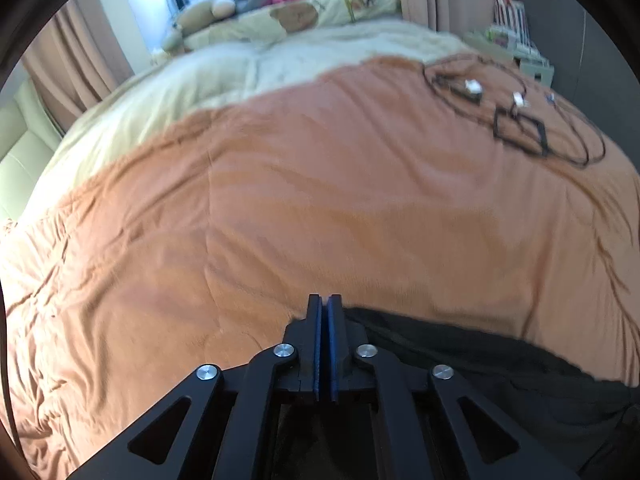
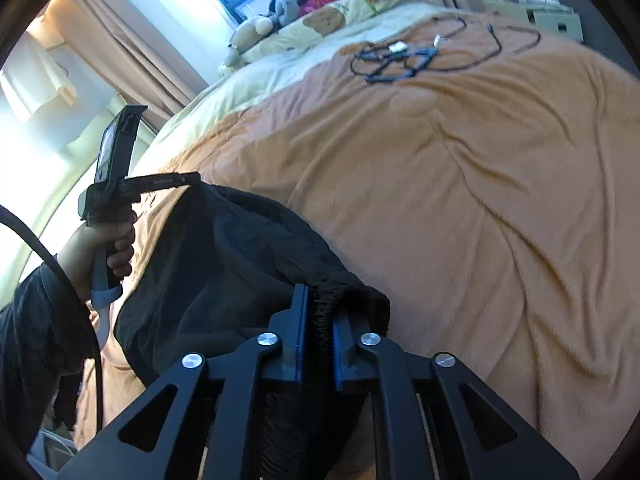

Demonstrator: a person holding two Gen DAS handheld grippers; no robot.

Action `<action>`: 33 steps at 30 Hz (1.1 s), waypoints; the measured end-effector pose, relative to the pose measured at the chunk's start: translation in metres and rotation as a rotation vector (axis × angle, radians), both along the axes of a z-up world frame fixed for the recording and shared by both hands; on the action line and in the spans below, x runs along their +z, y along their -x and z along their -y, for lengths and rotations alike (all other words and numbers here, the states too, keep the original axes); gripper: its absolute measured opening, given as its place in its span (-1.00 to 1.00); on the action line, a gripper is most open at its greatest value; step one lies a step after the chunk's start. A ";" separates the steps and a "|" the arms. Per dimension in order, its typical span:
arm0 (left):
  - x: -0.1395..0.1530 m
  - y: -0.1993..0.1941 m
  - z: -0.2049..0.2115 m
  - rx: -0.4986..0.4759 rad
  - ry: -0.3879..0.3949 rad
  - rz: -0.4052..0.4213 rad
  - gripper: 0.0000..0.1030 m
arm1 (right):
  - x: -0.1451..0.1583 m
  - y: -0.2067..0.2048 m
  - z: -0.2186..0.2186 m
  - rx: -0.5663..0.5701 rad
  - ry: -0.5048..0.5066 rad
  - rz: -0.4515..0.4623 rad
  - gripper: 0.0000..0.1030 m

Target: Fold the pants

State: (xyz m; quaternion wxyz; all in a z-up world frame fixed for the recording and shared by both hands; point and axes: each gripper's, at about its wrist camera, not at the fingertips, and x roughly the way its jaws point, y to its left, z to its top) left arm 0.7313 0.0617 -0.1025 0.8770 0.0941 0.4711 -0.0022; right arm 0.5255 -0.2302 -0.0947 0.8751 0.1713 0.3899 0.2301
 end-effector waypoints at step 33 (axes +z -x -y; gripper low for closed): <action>-0.030 0.164 -0.111 0.045 0.223 -0.179 0.54 | 0.011 0.038 0.015 -0.014 -0.001 -0.115 0.34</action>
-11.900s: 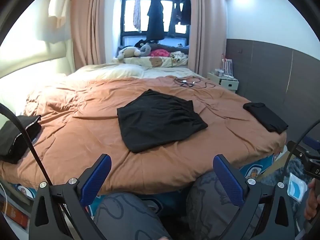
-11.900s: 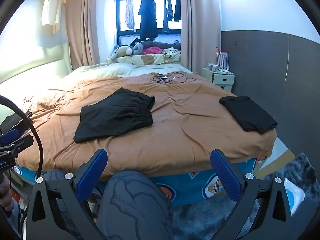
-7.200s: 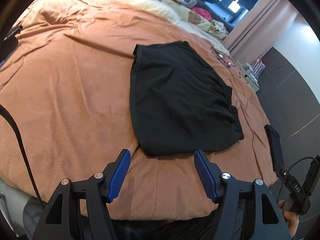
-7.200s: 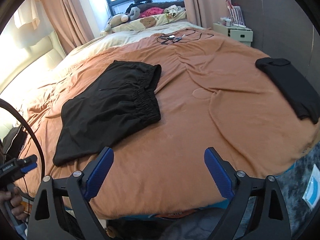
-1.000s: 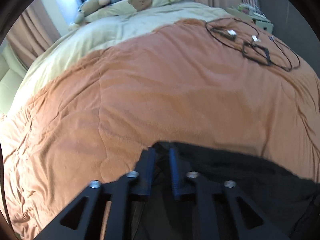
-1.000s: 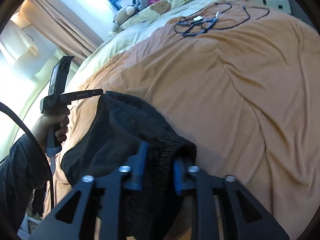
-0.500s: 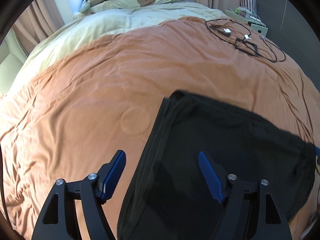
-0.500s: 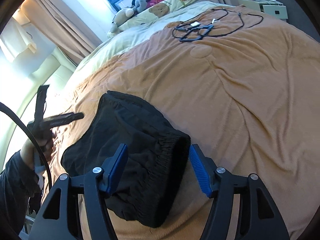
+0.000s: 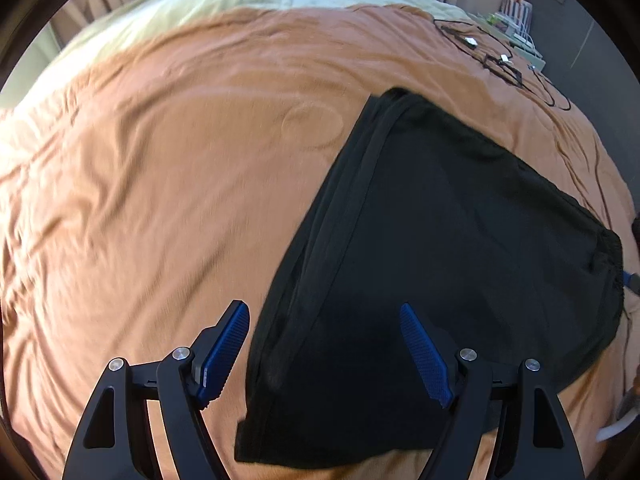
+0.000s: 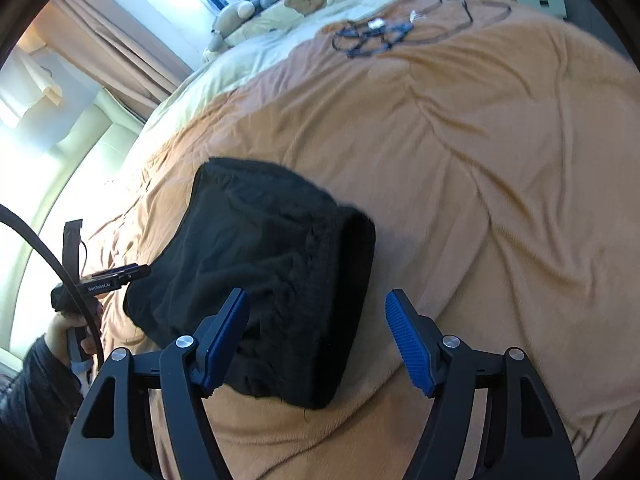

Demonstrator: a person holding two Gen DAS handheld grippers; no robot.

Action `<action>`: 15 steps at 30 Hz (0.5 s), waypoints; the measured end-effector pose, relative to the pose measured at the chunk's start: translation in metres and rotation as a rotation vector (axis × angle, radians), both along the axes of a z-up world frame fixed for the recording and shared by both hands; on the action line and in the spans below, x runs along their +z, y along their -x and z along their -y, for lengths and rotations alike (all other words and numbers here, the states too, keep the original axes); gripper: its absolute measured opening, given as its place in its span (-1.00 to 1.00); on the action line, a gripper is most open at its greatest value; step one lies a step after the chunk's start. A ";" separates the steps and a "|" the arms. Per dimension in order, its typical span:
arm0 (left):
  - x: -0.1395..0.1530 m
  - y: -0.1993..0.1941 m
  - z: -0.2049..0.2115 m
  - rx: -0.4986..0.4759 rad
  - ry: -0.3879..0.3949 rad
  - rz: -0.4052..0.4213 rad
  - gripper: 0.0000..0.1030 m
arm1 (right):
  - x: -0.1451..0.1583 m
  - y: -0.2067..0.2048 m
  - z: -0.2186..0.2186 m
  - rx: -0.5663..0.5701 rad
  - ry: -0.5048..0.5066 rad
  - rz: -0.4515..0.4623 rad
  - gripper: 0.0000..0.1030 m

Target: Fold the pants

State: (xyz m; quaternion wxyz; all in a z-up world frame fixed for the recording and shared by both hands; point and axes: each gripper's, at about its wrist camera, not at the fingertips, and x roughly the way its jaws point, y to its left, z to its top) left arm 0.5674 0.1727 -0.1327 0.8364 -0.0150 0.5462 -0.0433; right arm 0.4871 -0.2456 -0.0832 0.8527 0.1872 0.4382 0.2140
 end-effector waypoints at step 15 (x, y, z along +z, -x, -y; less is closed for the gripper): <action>-0.017 0.039 -0.056 0.136 0.231 -0.118 0.46 | -0.033 -0.008 0.016 0.053 -0.218 -0.194 0.34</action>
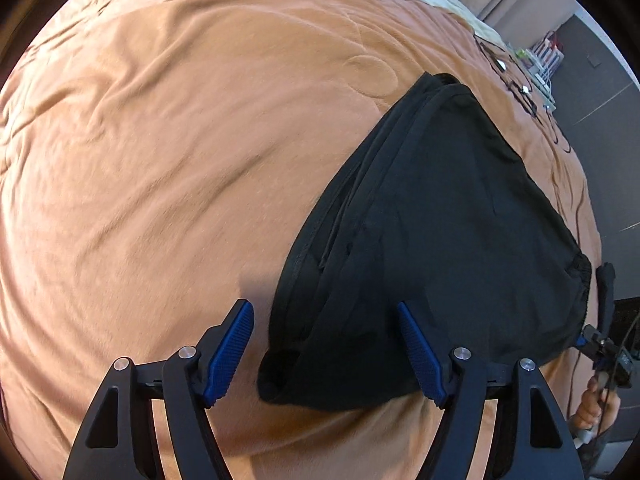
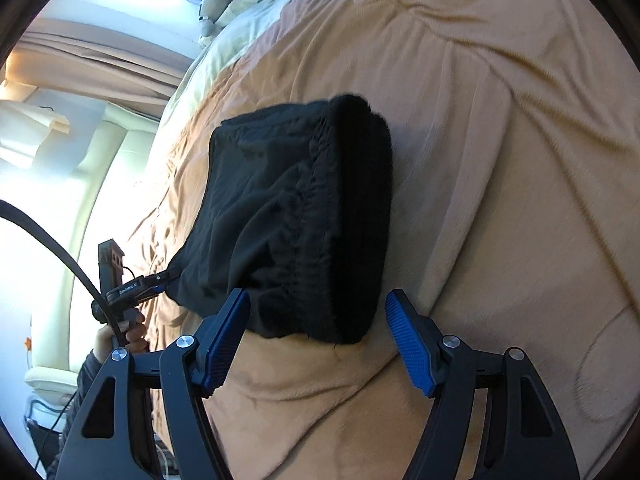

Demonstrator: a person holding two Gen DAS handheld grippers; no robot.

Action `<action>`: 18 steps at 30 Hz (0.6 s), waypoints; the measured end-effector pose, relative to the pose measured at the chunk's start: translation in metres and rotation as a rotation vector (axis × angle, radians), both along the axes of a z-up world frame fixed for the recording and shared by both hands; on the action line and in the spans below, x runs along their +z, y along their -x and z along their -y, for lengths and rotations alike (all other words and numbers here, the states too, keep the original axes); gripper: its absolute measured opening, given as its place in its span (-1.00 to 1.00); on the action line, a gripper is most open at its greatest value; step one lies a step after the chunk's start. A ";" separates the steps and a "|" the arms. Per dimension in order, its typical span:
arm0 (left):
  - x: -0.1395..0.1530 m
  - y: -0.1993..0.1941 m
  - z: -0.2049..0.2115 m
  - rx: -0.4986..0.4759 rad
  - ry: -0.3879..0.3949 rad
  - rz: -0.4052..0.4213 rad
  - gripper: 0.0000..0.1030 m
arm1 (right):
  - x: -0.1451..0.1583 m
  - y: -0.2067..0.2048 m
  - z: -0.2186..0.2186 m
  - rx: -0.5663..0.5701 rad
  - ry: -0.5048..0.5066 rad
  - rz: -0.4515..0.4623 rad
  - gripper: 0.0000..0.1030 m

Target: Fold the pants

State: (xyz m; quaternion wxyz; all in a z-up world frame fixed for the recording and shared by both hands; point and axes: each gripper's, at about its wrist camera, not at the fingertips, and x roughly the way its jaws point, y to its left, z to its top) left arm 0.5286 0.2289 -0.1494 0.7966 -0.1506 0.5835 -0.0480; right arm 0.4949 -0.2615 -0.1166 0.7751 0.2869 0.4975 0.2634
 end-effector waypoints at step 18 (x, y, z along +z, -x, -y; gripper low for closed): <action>-0.019 -0.005 0.011 -0.079 -0.084 0.028 0.46 | -0.035 -0.026 0.007 0.006 -0.132 -0.025 -0.02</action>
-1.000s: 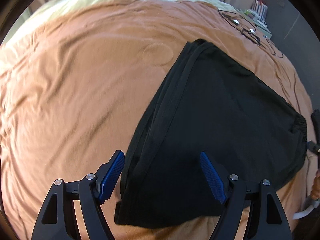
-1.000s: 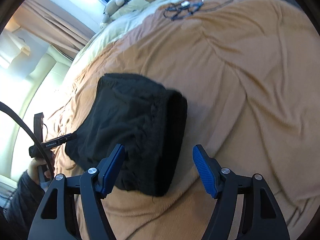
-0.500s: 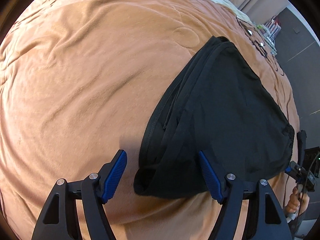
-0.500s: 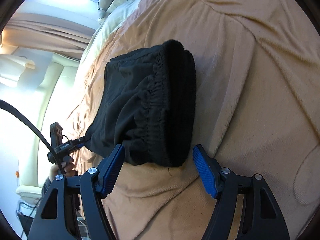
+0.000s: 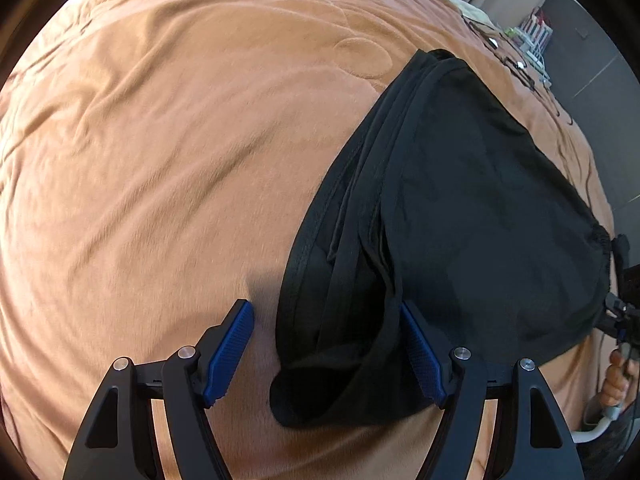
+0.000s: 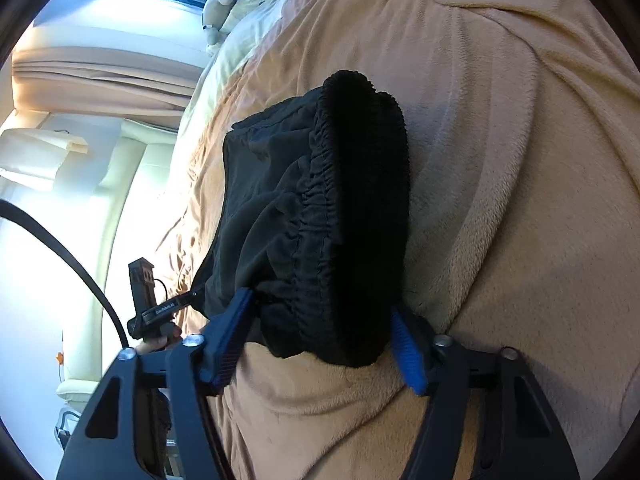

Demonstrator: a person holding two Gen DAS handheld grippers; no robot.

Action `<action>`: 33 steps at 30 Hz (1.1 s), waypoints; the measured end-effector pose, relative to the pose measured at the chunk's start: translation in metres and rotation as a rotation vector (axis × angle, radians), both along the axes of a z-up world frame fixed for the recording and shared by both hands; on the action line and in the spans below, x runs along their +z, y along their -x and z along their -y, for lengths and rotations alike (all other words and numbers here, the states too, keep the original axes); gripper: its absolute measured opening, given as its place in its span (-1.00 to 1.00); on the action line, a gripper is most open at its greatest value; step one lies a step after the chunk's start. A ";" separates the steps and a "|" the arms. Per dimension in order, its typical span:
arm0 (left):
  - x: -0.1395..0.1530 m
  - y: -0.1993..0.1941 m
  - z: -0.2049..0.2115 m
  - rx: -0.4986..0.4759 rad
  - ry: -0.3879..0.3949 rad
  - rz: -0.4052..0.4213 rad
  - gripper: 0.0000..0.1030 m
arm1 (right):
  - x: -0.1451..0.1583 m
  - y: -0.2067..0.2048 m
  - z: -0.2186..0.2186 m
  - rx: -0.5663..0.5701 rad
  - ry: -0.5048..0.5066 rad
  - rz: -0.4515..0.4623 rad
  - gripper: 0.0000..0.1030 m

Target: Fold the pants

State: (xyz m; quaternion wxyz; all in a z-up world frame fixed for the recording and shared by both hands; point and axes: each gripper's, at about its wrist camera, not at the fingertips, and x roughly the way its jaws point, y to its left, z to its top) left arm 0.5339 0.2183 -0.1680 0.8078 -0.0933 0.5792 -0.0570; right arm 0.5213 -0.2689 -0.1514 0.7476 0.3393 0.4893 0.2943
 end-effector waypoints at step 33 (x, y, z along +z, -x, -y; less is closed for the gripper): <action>0.040 0.026 0.008 0.001 0.100 0.037 -0.87 | 0.034 0.027 -0.009 0.032 0.027 0.139 -0.59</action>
